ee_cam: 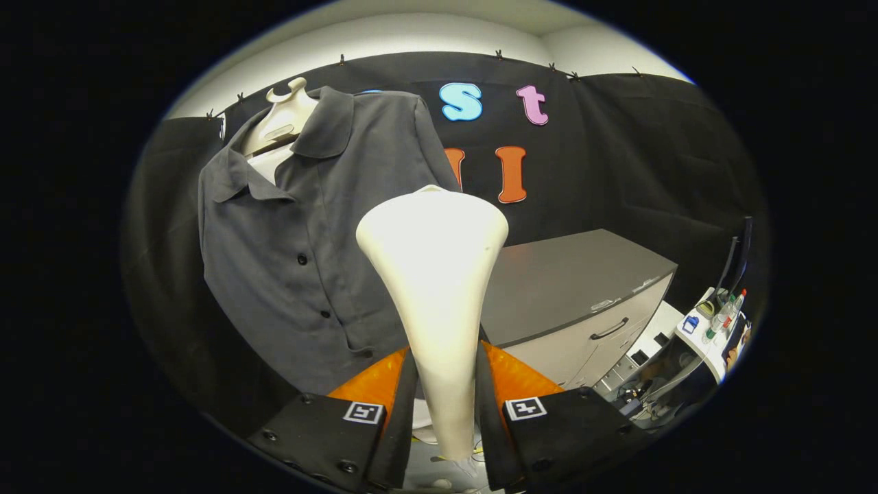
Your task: Iron the clothes twice with a garment steamer, once on the left side and once on the right side.
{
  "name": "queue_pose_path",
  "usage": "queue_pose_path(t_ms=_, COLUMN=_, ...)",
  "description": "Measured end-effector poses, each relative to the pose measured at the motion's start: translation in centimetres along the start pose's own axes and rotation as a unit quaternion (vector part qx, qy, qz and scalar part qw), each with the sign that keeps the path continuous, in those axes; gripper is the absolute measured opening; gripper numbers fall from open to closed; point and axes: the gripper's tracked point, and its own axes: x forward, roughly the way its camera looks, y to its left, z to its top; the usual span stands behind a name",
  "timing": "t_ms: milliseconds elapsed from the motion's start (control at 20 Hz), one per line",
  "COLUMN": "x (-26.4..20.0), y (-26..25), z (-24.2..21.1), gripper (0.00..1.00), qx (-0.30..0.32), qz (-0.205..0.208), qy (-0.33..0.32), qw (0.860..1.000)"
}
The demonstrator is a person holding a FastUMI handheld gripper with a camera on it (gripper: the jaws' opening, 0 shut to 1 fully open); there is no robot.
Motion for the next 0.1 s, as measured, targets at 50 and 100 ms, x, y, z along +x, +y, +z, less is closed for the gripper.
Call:
queue_pose_path(t_ms=50, x=0.11, y=0.11, z=0.11, gripper=0.51, qx=0.001, qz=-0.001, qy=-0.002, qw=1.0)
queue_pose_path(t_ms=100, x=0.2, y=0.17, z=0.21, gripper=0.51, qx=0.001, qz=-0.003, qy=-0.003, qw=1.0)
